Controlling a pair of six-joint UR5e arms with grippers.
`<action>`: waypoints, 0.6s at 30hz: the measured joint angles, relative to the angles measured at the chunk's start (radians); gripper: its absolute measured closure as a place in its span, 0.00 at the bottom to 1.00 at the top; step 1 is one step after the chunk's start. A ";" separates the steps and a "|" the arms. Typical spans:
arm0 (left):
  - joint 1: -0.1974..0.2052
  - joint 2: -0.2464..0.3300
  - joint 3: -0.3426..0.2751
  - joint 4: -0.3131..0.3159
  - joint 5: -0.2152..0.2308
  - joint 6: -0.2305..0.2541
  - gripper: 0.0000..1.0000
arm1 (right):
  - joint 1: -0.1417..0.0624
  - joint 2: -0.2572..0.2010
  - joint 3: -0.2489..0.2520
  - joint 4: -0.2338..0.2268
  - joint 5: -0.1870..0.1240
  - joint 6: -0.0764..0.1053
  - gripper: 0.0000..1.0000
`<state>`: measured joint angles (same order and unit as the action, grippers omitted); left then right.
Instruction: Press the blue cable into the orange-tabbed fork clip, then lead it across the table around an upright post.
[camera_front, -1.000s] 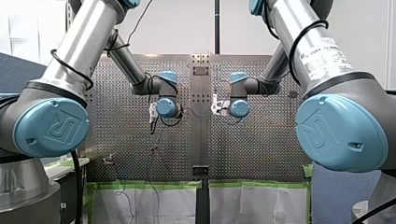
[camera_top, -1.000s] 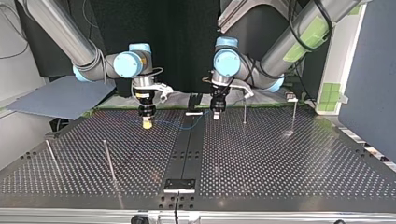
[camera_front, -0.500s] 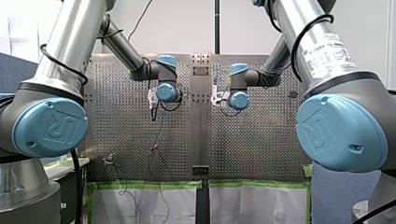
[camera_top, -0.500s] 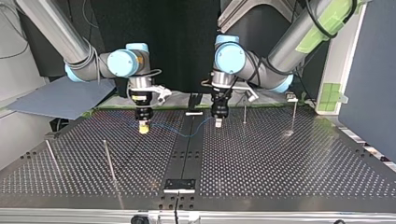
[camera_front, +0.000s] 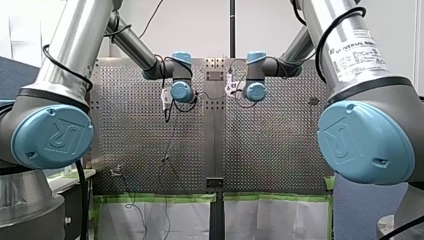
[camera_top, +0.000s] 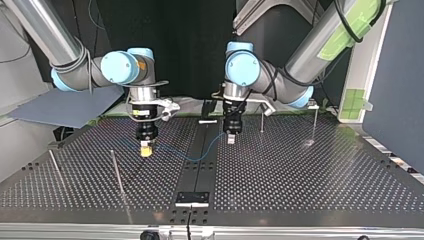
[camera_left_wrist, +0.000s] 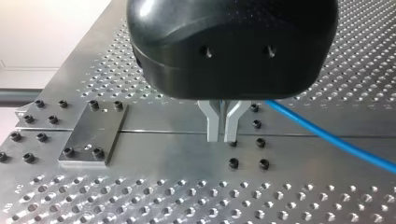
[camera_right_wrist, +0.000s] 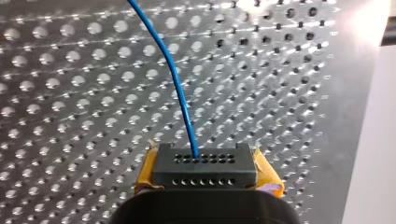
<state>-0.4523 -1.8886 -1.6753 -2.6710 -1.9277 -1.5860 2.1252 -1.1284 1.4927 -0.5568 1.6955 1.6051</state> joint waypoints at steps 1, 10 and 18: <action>-0.001 0.000 0.006 -0.004 -0.002 0.000 1.00 | 0.000 -0.003 -0.003 0.003 0.000 0.000 1.00; -0.009 0.000 0.048 -0.039 -0.005 0.000 1.00 | 0.002 -0.033 -0.028 0.026 -0.004 0.000 1.00; -0.017 0.000 0.099 -0.068 -0.005 -0.004 1.00 | -0.001 -0.051 -0.050 0.051 -0.006 0.001 1.00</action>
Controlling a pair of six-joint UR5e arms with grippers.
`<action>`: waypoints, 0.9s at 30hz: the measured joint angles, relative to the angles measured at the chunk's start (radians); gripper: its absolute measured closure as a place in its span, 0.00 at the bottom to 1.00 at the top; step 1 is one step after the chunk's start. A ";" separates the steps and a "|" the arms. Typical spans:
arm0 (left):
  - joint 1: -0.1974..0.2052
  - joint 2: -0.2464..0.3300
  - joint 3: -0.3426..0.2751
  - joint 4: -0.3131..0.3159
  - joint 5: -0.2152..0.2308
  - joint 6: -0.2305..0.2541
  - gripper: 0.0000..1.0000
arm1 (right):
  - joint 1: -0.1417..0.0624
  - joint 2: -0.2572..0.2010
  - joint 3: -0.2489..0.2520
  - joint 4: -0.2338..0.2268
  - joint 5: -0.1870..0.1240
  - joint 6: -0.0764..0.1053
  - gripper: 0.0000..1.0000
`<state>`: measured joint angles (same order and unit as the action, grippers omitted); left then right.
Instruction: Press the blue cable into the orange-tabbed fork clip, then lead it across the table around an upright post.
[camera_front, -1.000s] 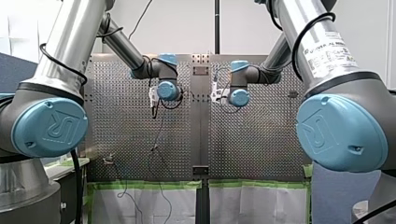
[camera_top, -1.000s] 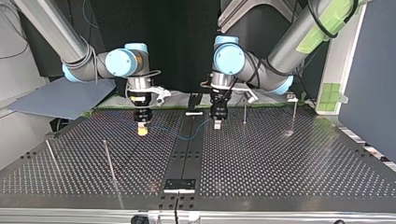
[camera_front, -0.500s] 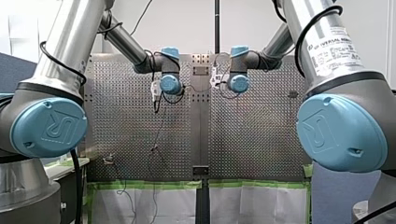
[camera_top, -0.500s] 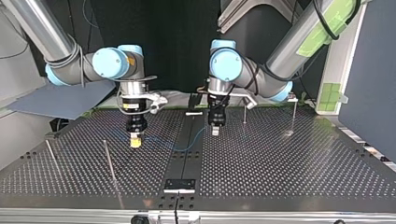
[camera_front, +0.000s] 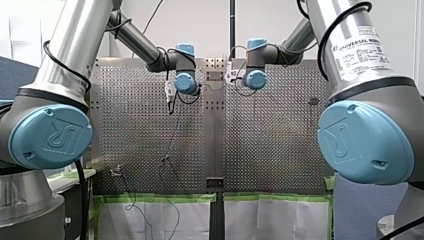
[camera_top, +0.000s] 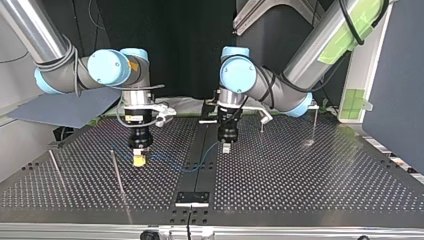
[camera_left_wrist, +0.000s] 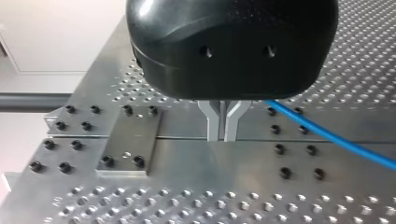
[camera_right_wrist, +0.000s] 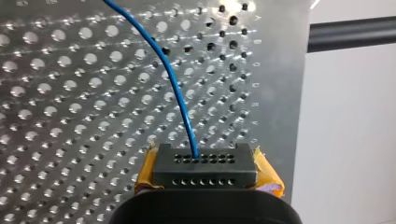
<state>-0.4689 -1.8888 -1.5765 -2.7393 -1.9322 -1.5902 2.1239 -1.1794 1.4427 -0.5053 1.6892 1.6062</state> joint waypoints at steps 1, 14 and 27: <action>-0.001 0.000 0.008 -0.005 0.000 -0.001 1.00 | -0.001 -0.003 -0.001 0.001 0.000 0.001 1.00; -0.019 0.000 0.084 -0.045 -0.001 -0.007 1.00 | -0.024 -0.041 -0.006 0.009 0.000 0.019 1.00; -0.040 -0.001 0.152 -0.076 -0.001 -0.009 1.00 | -0.060 -0.070 -0.008 0.015 0.000 0.043 1.00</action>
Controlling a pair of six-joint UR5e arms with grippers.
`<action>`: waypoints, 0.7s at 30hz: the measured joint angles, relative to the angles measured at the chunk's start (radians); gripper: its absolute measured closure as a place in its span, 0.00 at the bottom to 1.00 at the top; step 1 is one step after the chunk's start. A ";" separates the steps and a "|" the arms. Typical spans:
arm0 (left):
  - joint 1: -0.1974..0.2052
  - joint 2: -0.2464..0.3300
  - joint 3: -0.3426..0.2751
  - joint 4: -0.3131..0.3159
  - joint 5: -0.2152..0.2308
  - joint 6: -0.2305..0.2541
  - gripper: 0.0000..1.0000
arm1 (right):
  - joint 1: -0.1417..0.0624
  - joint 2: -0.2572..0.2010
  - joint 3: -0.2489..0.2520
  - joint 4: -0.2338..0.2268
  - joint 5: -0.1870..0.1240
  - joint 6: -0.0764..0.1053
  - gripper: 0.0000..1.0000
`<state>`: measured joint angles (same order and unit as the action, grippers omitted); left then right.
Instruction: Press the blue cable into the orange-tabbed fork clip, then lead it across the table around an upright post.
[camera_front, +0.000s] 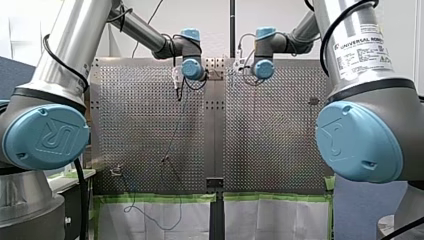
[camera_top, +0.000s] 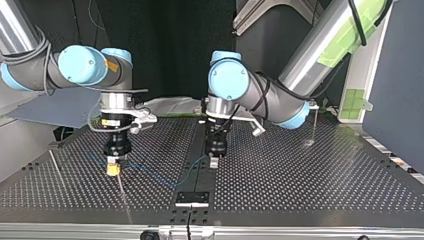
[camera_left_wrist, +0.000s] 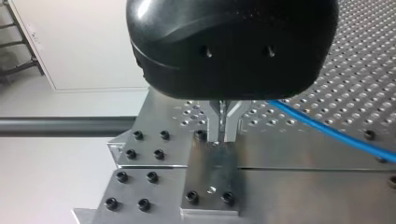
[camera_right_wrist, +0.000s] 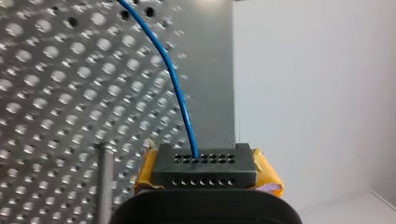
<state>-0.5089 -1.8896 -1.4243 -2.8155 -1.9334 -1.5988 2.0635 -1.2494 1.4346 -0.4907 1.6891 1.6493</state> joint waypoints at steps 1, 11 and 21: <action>-0.001 0.000 0.006 -0.002 0.000 0.000 1.00 | -0.003 -0.003 -0.001 0.000 0.000 0.001 1.00; -0.003 -0.004 0.043 -0.018 0.003 -0.001 1.00 | -0.045 -0.018 -0.006 0.008 -0.001 0.020 1.00; -0.019 -0.047 0.109 -0.063 0.006 -0.004 1.00 | -0.089 -0.025 -0.006 0.013 -0.004 0.049 1.00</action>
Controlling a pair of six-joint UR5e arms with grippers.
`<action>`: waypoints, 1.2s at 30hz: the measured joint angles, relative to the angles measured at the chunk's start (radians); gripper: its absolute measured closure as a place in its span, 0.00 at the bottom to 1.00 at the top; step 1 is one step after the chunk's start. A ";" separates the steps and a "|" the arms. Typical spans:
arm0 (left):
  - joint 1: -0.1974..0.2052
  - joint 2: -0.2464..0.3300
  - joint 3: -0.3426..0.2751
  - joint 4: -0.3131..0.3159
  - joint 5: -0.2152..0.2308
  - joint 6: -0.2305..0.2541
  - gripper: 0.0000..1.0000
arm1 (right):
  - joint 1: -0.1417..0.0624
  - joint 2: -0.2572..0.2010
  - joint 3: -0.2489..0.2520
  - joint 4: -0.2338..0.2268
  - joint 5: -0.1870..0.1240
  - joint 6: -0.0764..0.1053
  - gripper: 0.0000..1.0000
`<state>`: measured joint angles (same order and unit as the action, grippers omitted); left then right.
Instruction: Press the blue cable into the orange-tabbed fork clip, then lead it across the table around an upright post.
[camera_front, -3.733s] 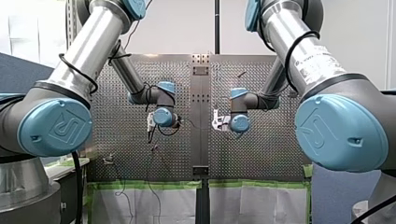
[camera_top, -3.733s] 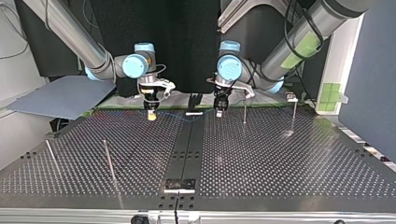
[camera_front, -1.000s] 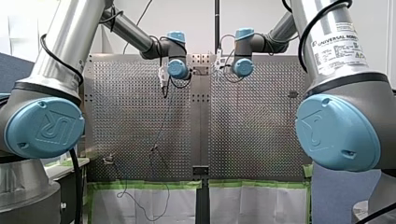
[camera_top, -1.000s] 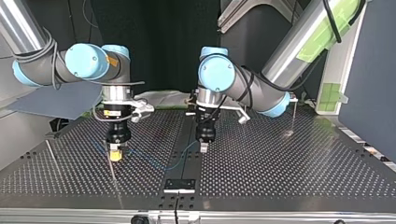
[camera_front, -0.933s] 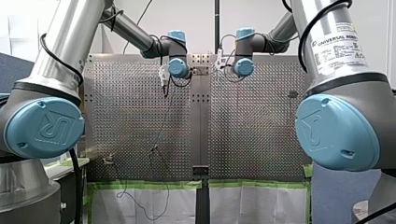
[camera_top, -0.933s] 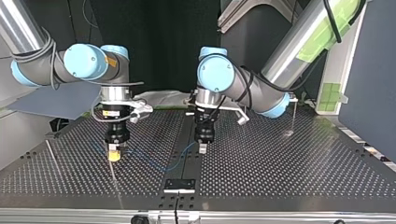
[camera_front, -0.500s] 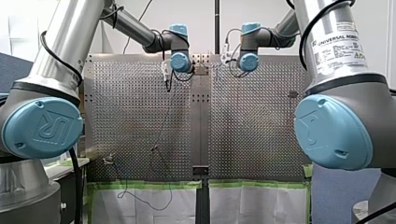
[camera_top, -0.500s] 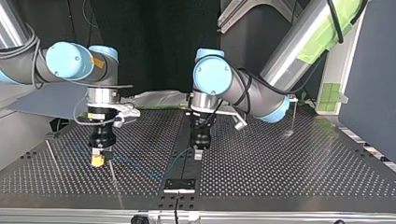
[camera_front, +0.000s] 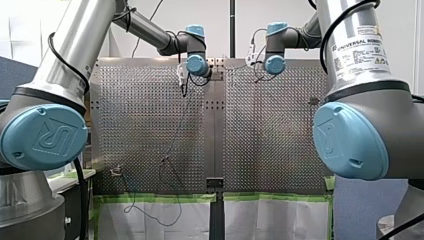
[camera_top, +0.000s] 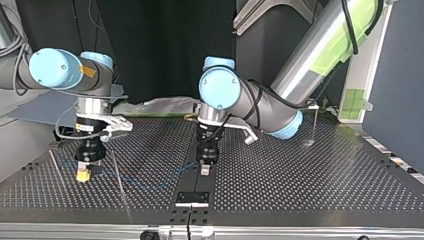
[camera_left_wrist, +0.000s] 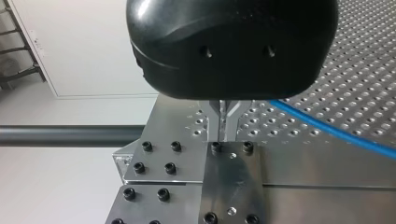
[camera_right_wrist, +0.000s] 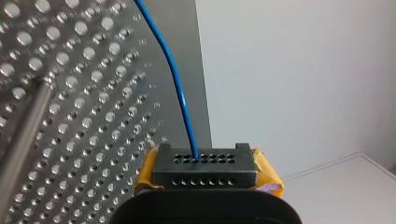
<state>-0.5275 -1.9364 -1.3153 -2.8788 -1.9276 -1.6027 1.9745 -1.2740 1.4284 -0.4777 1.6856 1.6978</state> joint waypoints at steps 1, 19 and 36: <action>-0.002 -0.005 0.010 -0.006 0.000 -0.003 1.00 | -0.004 0.000 0.000 0.000 -0.001 0.002 1.00; -0.032 -0.072 0.147 -0.075 0.008 -0.024 1.00 | -0.077 -0.001 0.000 0.001 -0.010 0.037 1.00; -0.046 -0.134 0.204 -0.092 0.012 -0.028 1.00 | -0.158 0.001 0.001 0.015 -0.011 0.037 1.00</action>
<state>-0.5737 -2.0705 -1.1109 -2.9712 -1.9159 -1.6303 1.8165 -1.2734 1.4292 -0.4628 1.6747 1.7344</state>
